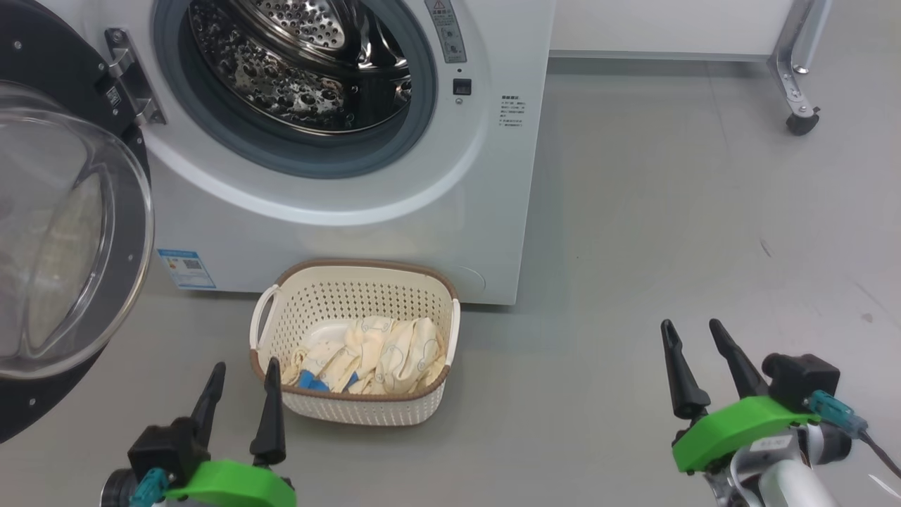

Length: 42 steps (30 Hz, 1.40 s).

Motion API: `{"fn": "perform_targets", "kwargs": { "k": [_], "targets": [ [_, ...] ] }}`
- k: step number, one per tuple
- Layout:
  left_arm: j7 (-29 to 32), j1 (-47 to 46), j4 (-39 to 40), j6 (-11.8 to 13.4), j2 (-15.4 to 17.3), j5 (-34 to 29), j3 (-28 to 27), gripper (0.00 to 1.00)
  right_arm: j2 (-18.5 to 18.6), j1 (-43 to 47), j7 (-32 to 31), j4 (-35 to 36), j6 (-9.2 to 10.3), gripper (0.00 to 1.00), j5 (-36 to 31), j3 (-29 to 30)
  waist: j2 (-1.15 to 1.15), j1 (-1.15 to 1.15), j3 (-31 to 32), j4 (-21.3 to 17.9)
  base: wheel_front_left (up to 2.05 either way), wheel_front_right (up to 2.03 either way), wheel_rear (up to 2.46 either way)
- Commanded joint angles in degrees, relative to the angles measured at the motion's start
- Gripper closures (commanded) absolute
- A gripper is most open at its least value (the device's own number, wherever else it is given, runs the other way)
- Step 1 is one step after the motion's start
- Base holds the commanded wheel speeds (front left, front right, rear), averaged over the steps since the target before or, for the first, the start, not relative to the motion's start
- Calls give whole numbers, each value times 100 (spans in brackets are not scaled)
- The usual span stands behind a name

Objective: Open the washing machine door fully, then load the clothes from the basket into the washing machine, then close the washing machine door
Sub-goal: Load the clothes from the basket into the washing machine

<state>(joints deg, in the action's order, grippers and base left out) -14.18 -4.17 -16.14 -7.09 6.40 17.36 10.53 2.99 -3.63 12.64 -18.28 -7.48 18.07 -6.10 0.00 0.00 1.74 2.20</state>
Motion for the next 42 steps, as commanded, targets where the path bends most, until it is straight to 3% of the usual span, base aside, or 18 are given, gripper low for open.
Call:
{"fn": "perform_targets", "kwargs": {
  "k": [1, 13, 26, 42],
  "targets": [
    [-82, -130, 147, -22, 38, 78, -194, 0, -4, -169, 84, 157, -1, 0, -39, -134, 0, 0, 2, 1, 2, -2, 0],
    [-82, -111, 259, -36, 118, 379, -104, 0, 3, -176, 60, 153, -1, 0, -49, -143, 0, 0, 21, 16, 91, -91, 0],
    [-82, -112, 266, -38, 109, 148, -97, 0, 20, -166, 38, 156, -1, 0, -50, -148, 0, 0, 43, 63, 167, -167, 0],
    [-82, -84, 287, -39, 205, 261, 85, 0, 25, -154, 26, 138, -1, 0, -62, -209, 0, 0, 59, 118, 24, -24, 0]
  ]
}}
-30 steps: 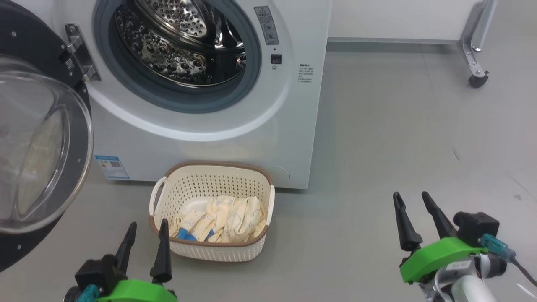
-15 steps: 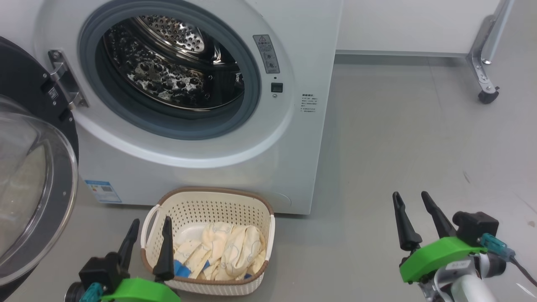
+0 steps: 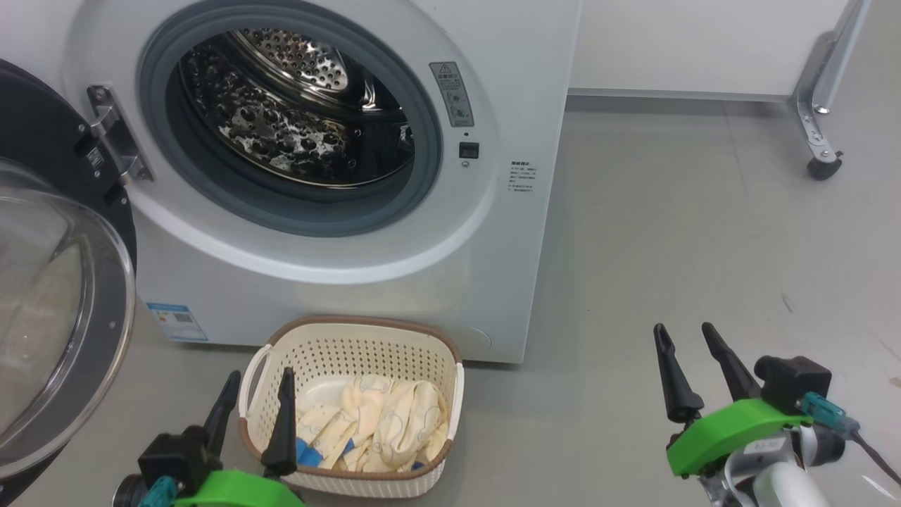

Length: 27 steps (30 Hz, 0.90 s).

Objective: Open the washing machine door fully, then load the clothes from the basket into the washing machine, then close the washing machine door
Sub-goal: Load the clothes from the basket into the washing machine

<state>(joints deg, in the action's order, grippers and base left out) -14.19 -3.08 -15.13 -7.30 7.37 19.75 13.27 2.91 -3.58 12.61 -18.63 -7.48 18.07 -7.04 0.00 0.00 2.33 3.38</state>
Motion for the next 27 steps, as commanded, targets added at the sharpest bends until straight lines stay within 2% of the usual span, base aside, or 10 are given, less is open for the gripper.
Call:
{"fn": "perform_targets", "kwargs": {
  "k": [1, 27],
  "targets": [
    [-81, -189, 187, -18, 111, 28, -182, 0, 36, -159, 26, 175, -1, 0, -62, -118, 0, 0, -1, 3, 0, 0, 0],
    [-81, -223, 148, -18, 143, 61, -146, 0, 35, -191, 26, 190, -1, 0, -71, -96, 0, 0, -184, -74, 0, 0, 0]
  ]
}}
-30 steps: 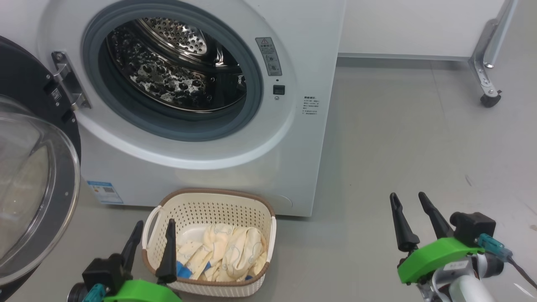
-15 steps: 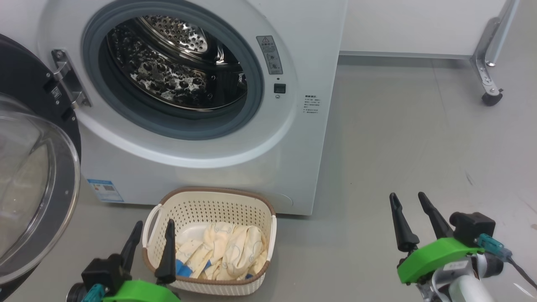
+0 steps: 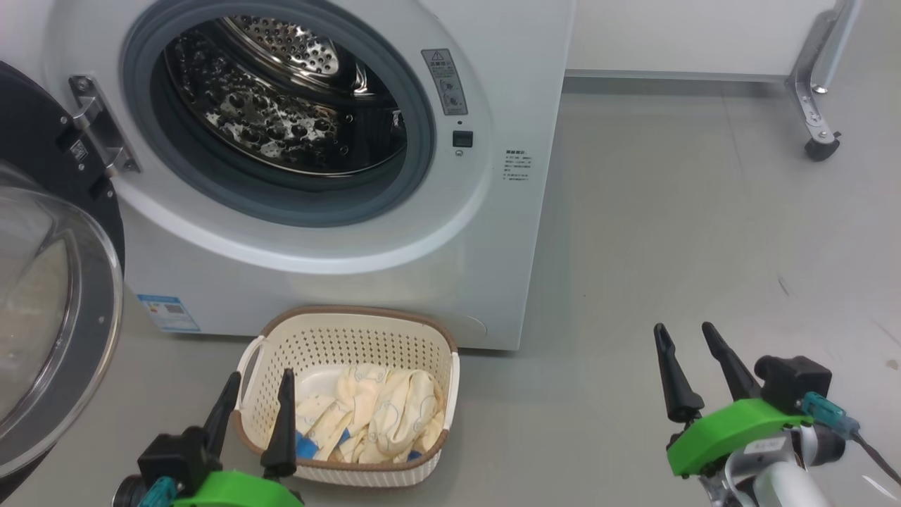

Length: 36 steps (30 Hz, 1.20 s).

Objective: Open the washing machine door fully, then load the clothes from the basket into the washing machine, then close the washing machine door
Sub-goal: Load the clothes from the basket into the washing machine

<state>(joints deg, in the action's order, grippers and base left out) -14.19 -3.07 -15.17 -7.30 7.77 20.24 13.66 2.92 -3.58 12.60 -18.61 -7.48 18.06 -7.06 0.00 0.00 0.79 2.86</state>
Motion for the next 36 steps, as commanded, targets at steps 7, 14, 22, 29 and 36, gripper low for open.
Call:
{"fn": "perform_targets", "kwargs": {
  "k": [7, 14, 22, 29, 36],
  "targets": [
    [-81, -341, 145, -19, 87, 20, -154, 0, 42, -240, -39, 217, -1, 0, -151, -17, 0, 0, -350, -152, 0, 0, 0],
    [-81, -652, 86, -19, 121, -6, -95, 0, 44, -382, -66, 279, -1, 0, -247, 62, 0, 0, -922, -342, 0, 0, 0],
    [-81, -1231, -305, -19, 143, 18, 13, 0, 47, -591, -71, 379, -1, 0, -348, 94, 0, 0, -1711, -588, 0, 0, 0],
    [-81, -1878, -877, -19, 280, 47, 227, 0, 46, -783, -81, 548, -1, 0, -438, 76, 0, 0, -2465, -880, 0, 0, 0],
    [-81, -2570, -1687, -19, 596, 183, 555, 0, 20, -949, -6, 611, -1, 0, -413, -40, 0, 0, -3174, -1194, 0, 0, 0]
  ]
}}
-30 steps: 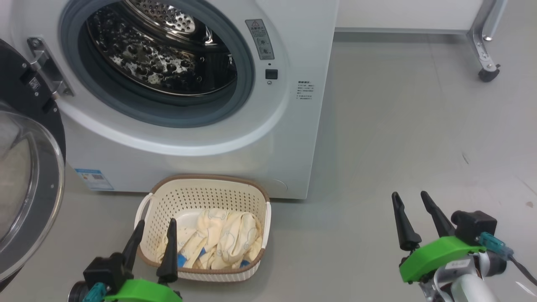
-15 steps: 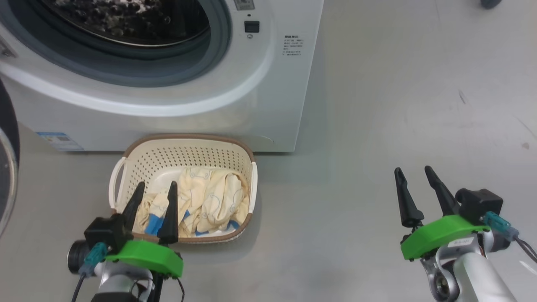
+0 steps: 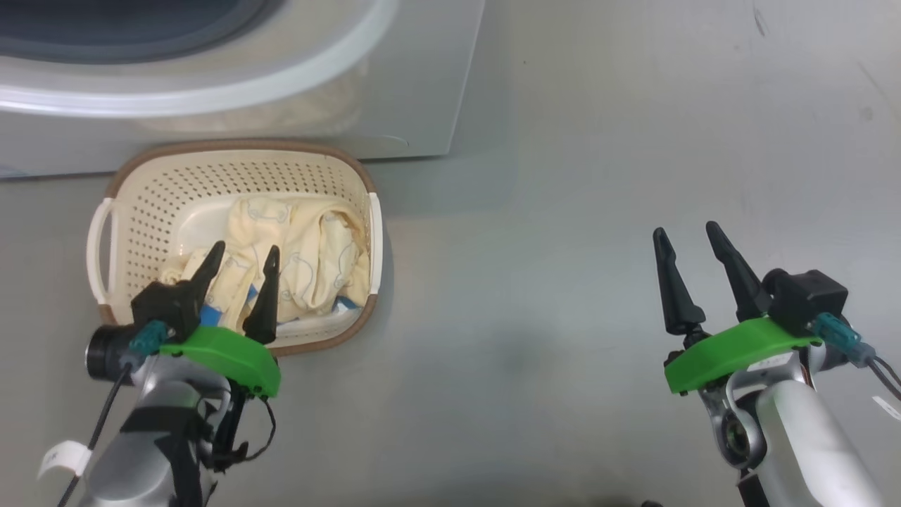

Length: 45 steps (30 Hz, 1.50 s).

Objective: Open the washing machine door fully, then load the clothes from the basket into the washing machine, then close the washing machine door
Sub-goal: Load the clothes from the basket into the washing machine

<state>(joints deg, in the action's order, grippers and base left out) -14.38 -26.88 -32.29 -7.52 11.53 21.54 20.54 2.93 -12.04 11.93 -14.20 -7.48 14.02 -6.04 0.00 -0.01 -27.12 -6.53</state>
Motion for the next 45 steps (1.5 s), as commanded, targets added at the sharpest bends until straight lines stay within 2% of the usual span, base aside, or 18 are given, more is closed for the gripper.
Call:
{"fn": "perform_targets", "kwargs": {
  "k": [1, 5, 13, 19, 33, 41, 45],
  "targets": [
    [-62, -295, -89, 3, 267, 66, -81, 0, 15, -124, 79, 167, -1, 0, -1, -154, 0, 1, -468, -289, 0, 0, 0],
    [-62, -682, -546, 3, 459, -9, 74, 0, 3, -219, 155, 164, -1, 0, 29, -236, 0, 1, -806, -494, 0, 0, 0],
    [-59, -1301, -1270, 3, 694, 251, 675, 0, -3, -354, 261, 123, -1, 0, 160, -343, 0, 1, -1305, -834, 0, 0, 0],
    [139, -1792, -1692, 3, 929, 723, 1431, 0, -4, -435, 300, 85, -1, 0, 332, -476, 0, 1, -1635, -1061, 0, 0, 0],
    [861, -2479, -2471, 3, 1243, 1938, 2575, 0, -5, -539, 306, 259, -1, 0, 574, -656, 0, 1, -1976, -1431, 0, 0, 0],
    [1384, -2923, -2998, 3, 1184, 2206, 3090, 0, -5, -505, 307, 376, -1, 0, 527, -602, 0, 1, -2134, -1392, 0, 0, 0],
    [1578, -3174, -3284, 3, 1047, 2282, 3234, 0, -5, -493, 307, 456, -1, 0, 477, -588, 0, 1, -2236, -1356, 0, 0, 0]
  ]
}}
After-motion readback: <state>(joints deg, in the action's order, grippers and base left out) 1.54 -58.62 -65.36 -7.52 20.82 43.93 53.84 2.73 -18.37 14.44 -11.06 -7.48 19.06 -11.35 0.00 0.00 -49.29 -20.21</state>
